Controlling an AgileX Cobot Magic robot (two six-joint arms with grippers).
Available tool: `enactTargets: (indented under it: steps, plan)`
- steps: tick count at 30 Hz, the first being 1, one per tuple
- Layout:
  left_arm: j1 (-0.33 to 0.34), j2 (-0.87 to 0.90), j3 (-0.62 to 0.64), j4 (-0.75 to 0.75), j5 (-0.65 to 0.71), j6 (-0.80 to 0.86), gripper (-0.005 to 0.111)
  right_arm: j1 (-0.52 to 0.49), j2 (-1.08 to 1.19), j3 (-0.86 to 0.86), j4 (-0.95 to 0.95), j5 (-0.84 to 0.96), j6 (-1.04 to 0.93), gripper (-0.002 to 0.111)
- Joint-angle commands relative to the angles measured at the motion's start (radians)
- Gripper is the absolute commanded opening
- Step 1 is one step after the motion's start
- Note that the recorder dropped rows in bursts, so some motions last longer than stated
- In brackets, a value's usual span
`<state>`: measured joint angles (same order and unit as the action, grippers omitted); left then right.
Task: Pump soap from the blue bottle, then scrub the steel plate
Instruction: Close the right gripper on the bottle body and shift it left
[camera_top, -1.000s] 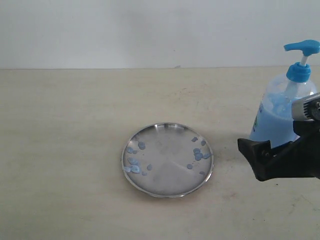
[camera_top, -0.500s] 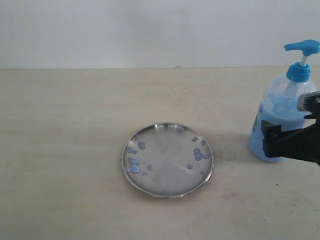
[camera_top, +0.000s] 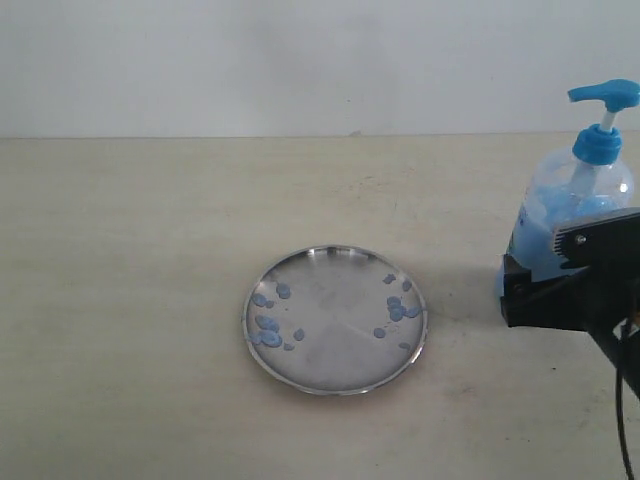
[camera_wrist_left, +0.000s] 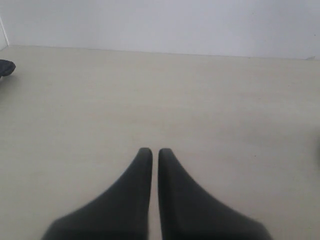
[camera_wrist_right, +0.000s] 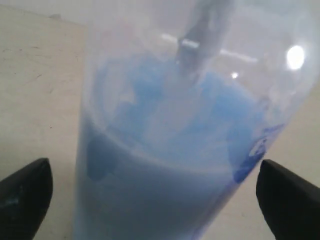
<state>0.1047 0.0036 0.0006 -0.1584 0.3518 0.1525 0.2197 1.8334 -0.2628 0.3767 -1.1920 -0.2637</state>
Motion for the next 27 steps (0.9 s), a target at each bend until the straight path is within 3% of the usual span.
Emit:
enactTargets:
  steps: [1, 8, 10, 12, 15, 17, 22, 27]
  plan:
    - [0.003, -0.004, -0.001, 0.001, 0.004, 0.004, 0.004, -0.001, 0.140, -0.104, -0.008, -0.029, 0.018, 0.105]
    - [0.003, -0.004, -0.001, 0.001, 0.004, 0.004, 0.004, -0.001, 0.233, -0.219, -0.004, -0.029, -0.087, 0.105]
    - [0.003, -0.004, -0.001, 0.001, 0.004, 0.004, 0.004, -0.001, 0.233, -0.219, 0.014, -0.029, -0.087, 0.097]
    - [0.003, -0.004, -0.001, 0.001, 0.004, 0.004, 0.004, -0.001, 0.233, -0.229, 0.053, -0.029, -0.069, 0.072]
    - [0.003, -0.004, -0.001, 0.001, 0.004, 0.004, 0.004, -0.001, 0.233, -0.229, 0.057, -0.029, -0.044, 0.021]
    - [0.003, -0.004, -0.001, 0.001, 0.004, 0.004, 0.004, -0.001, 0.233, -0.229, 0.057, -0.029, -0.020, -0.001]
    - [0.003, -0.004, -0.001, 0.001, 0.004, 0.004, 0.004, -0.001, 0.233, -0.229, 0.028, -0.029, -0.008, 0.000]
    - [0.003, -0.004, -0.001, 0.001, 0.004, 0.004, 0.004, -0.001, 0.233, -0.227, -0.173, -0.029, 0.006, 0.000]
